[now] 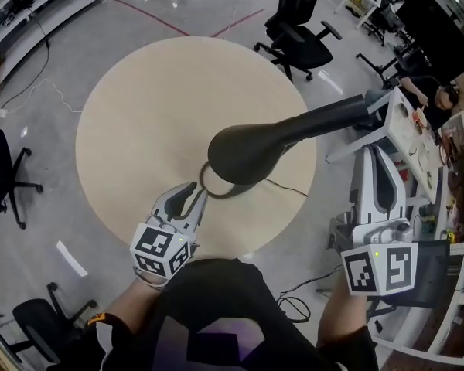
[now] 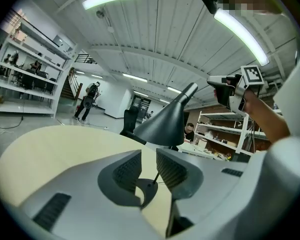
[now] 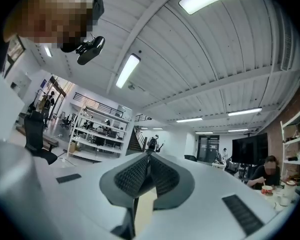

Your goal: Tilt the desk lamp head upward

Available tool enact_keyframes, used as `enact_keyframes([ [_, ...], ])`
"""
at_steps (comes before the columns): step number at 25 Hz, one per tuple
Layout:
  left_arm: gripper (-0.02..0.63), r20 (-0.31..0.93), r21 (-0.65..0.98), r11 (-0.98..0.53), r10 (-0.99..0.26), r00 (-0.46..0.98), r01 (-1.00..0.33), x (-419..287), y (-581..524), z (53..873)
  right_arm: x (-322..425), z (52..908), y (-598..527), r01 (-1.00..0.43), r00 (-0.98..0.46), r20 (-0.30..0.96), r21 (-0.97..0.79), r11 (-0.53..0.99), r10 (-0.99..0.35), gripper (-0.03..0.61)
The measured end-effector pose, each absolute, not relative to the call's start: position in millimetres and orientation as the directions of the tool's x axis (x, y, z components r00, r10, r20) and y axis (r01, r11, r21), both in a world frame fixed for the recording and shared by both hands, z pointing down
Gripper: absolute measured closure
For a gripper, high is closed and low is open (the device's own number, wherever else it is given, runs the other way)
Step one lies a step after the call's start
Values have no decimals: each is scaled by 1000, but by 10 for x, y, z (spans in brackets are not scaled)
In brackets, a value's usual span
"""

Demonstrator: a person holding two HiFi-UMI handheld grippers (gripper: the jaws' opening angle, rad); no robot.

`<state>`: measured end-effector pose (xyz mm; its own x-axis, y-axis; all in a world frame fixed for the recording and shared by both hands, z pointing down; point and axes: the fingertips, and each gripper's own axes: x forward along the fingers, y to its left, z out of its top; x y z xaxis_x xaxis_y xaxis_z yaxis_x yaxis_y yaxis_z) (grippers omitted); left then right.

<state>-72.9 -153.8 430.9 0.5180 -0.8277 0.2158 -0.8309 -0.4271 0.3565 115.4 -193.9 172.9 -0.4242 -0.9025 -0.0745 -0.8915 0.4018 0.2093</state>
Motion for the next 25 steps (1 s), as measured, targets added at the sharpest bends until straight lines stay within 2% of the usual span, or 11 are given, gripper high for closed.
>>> enact_keyframes([
  [9,465,145,527,-361,-854,500,-769,-542,-1754,4354,1215,1273,-2602,-799,-567,-105,310,515,-817,568],
  [15,462,91,614,-388,-830,550,-687,-418,-1794,4392,992,1261,-2897,-724,-643,-53,365,585,-764,568],
  [25,462,-8,695,-478,-752,659,-537,-333,-1914,4306,826,1377,-3112,-694,-667,-8,369,618,-745,568],
])
